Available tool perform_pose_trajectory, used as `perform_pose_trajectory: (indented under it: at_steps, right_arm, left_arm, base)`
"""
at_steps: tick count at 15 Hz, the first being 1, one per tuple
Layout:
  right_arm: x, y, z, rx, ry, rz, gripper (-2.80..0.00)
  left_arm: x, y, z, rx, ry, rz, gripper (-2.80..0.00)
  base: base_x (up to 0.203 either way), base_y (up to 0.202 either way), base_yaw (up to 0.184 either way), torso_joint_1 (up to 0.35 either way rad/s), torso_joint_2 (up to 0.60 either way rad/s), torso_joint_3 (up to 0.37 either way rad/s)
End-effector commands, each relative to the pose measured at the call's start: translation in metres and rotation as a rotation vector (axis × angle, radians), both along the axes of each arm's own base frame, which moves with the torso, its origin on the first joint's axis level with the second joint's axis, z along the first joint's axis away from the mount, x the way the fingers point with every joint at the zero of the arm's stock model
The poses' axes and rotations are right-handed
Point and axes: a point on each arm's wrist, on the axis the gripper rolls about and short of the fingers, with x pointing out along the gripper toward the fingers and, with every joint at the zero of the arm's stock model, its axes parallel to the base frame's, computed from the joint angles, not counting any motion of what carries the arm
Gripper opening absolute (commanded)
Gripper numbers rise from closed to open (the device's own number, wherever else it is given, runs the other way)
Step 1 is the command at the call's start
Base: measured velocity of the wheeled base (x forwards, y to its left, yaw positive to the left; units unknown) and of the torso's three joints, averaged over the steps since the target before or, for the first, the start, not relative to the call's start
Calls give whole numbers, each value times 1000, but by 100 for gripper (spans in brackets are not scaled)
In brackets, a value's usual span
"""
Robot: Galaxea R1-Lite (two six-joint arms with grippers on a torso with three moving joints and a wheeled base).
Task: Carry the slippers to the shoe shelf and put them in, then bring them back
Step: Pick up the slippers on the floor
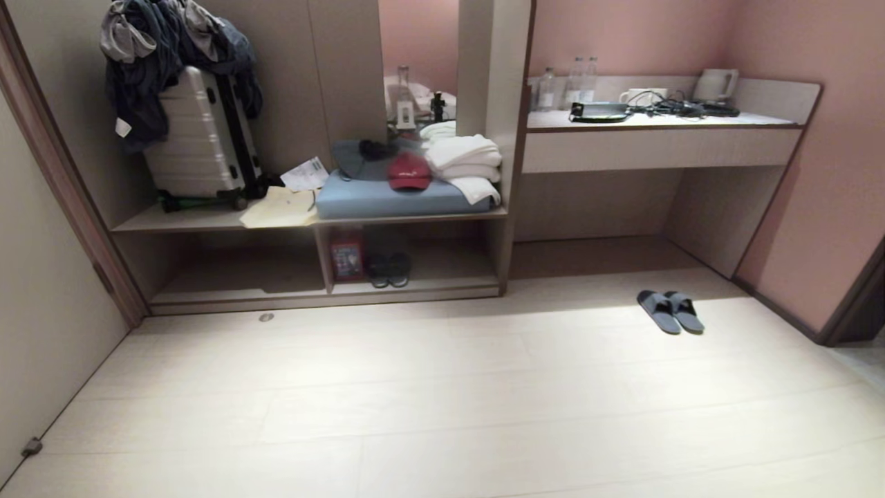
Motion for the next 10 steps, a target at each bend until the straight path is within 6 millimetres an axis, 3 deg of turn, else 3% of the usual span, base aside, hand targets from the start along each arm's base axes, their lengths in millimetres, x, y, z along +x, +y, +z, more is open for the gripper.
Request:
perform_pose_trajectory:
  at_steps: [1,10]
  right_arm:
    - [0,0,0,0,-1,2,-280]
    - [0,0,0,0,-1,0,-280]
  left_arm:
    - [0,0,0,0,1,0,-280]
    - [0,0,0,0,1,2,-280]
  base:
    - [197,0,2,7,6,-1]
    - [196,0,-1,4,3,3]
